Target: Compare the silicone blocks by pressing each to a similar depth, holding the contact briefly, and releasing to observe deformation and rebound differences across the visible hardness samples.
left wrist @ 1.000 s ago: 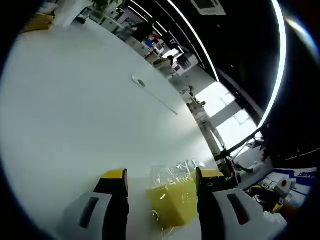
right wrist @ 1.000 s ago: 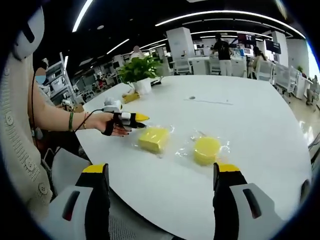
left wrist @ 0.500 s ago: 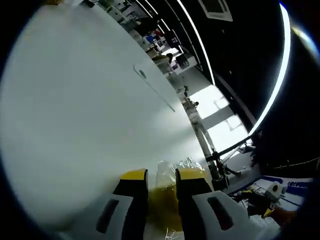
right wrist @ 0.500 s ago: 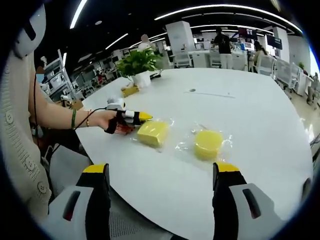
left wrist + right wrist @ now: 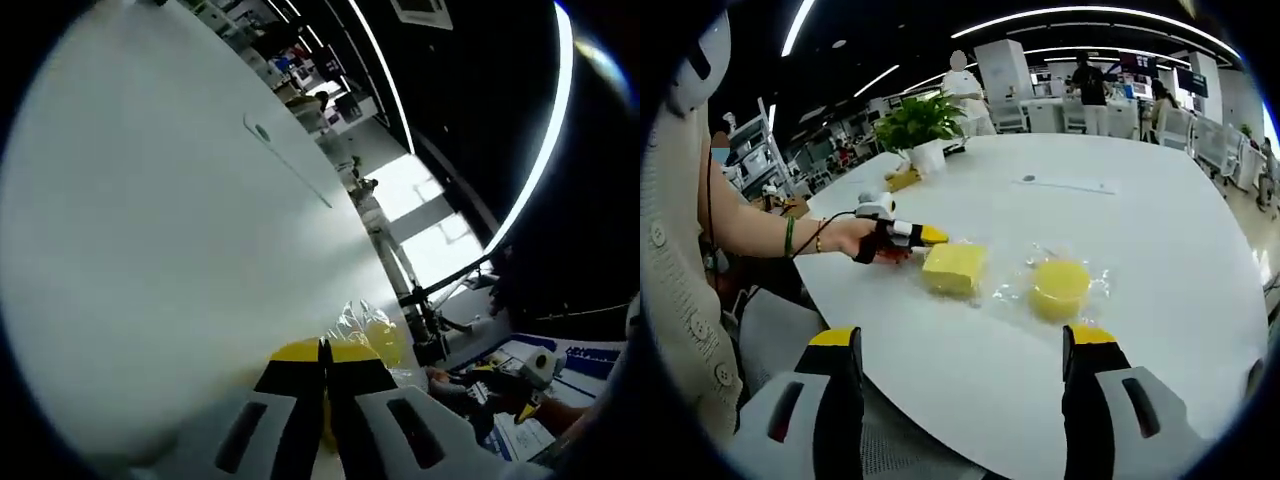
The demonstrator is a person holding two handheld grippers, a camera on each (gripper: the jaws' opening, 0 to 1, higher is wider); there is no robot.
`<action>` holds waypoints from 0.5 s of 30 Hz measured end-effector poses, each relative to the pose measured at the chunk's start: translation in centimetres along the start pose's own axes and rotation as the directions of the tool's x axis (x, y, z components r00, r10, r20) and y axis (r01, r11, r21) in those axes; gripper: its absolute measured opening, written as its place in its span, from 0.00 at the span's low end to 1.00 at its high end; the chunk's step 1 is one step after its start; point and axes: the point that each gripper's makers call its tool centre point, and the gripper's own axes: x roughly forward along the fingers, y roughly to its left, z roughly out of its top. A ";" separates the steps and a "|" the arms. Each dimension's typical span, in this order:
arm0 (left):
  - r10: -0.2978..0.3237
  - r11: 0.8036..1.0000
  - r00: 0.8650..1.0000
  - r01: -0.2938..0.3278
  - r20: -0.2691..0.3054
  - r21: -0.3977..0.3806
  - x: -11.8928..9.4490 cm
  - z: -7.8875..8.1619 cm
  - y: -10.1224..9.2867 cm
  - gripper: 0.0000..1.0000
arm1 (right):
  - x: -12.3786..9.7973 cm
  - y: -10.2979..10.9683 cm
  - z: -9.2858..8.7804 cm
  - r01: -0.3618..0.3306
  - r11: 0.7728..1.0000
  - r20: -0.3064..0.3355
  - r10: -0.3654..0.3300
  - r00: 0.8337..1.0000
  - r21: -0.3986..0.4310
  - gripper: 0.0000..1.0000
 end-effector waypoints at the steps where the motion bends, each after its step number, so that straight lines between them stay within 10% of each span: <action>1: 0.006 1.000 1.000 -0.006 0.000 0.027 -0.1 0.1 0.0 0.00 | 0.0 0.1 0.0 -0.001 1.000 0.001 0.001 1.000 0.000 0.76; 7: 0.026 0.980 1.000 -0.026 0.006 0.198 -0.7 1.4 -1.9 0.00 | 0.0 0.2 0.3 -0.006 1.000 0.018 0.006 1.000 -0.004 0.76; 15: 0.035 0.902 0.999 -0.019 -0.031 0.432 -1.1 1.6 -6.4 0.00 | -0.3 1.0 1.1 -0.020 0.999 0.056 0.022 0.998 -0.029 0.76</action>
